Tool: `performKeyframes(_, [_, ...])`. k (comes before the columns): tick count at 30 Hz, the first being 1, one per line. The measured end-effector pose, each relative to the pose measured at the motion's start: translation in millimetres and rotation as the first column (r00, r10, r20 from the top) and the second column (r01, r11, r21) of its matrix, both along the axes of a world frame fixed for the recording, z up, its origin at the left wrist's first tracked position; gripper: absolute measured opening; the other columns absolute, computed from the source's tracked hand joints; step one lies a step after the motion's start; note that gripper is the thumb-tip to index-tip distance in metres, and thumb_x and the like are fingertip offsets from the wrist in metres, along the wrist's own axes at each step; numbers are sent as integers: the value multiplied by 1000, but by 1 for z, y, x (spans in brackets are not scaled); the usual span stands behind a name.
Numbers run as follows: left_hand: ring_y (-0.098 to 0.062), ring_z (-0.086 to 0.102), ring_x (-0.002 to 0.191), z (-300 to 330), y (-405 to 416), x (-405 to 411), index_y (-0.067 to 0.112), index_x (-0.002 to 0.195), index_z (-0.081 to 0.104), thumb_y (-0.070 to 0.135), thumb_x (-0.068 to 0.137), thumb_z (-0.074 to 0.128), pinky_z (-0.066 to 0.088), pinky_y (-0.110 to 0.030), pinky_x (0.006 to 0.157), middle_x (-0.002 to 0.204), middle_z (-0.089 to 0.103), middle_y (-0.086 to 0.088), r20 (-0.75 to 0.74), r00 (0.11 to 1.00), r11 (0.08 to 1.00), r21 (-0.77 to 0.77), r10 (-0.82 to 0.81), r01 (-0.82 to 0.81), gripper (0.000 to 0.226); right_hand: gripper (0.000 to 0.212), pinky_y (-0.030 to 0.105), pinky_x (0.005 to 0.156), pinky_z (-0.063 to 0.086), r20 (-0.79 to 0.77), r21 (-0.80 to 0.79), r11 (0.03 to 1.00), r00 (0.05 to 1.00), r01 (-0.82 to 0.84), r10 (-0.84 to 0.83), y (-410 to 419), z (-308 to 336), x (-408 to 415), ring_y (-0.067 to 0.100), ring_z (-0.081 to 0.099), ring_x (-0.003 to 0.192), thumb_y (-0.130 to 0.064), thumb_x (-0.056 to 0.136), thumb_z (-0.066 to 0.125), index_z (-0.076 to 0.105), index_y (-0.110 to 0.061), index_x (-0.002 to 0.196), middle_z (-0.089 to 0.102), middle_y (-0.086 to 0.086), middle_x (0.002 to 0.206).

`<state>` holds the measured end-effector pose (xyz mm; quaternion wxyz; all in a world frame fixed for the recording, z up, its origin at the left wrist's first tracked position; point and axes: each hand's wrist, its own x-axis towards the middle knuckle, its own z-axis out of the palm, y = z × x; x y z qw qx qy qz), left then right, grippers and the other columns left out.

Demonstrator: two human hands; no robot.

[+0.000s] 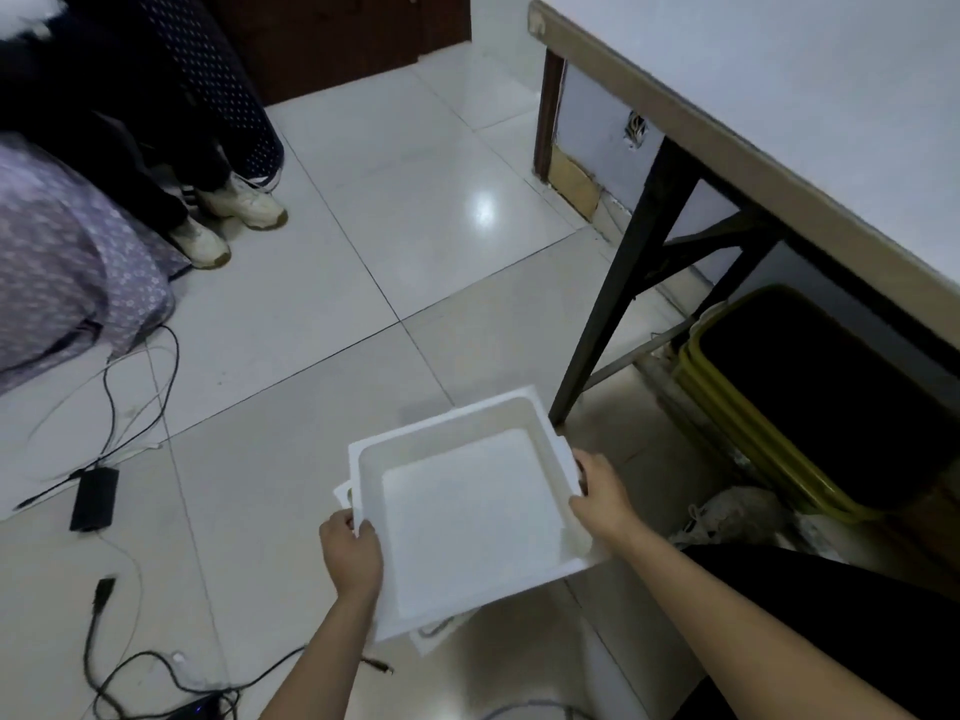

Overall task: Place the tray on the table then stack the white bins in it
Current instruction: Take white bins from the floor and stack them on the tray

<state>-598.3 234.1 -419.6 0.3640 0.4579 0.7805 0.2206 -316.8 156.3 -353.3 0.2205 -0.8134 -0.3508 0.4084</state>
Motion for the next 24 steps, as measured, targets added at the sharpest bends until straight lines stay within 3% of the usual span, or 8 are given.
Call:
performKeyframes(4, [-34,57,82,46,30,-16,-6,104,59,4,90,48,48,-40,79,111,58,-26,-91,990,990,80,-109,116,21,51,23,93,40,18,80,996,999,-38,37,19,46,-8,25,50,117,7,83,49,49,-10,132,41,8,130])
performKeyframes(9, [-43,59,92,129,65,-23,-9,110,59,5,91,48,44,-36,76,116,57,-29,-180,971,973,138,-159,185,26,42,27,92,43,40,159,986,998,-54,48,32,114,-16,24,50,105,5,82,45,52,-6,122,42,10,126])
performKeyframes(13, [-46,58,92,204,89,-24,-12,109,58,3,90,47,42,-36,72,114,55,-34,-251,943,946,180,-220,269,26,19,22,76,40,56,239,969,998,-55,42,35,177,-19,22,50,98,0,83,48,51,-13,96,49,8,112])
performKeyframes(16, [-46,57,98,263,102,-25,-13,111,56,4,91,46,41,-36,73,115,55,-32,-319,912,924,194,-259,330,29,20,24,63,48,32,303,953,999,-15,5,40,227,-16,26,60,99,-6,79,58,58,-3,99,61,12,107])
performKeyframes(19, [-47,58,100,321,113,-21,-17,107,57,2,87,46,47,-43,77,111,58,-36,-357,889,898,222,-288,380,30,43,46,84,55,6,353,935,1000,8,-11,41,274,-11,33,64,101,-13,70,61,58,3,110,63,18,110])
performKeyframes(21, [-46,59,96,361,120,-16,-18,99,58,1,86,46,48,-45,77,108,59,-37,-391,870,876,249,-300,414,26,51,51,89,54,-29,394,919,999,29,-19,41,307,-6,35,64,104,-15,67,58,57,4,113,63,20,113])
performKeyframes(22, [-44,59,91,382,123,-13,-15,90,58,1,85,47,47,-42,71,106,60,-36,-400,864,867,259,-305,426,20,47,47,87,56,-43,406,913,999,38,-22,40,324,-5,34,66,101,-13,69,58,58,6,112,65,20,110])
performKeyframes(24, [-42,60,87,423,129,-2,-5,79,55,1,84,48,42,-34,64,102,63,-33,-402,857,846,286,-321,451,11,23,29,65,55,-3,428,902,998,52,-56,38,359,1,24,64,78,-8,76,58,59,4,96,63,12,88])
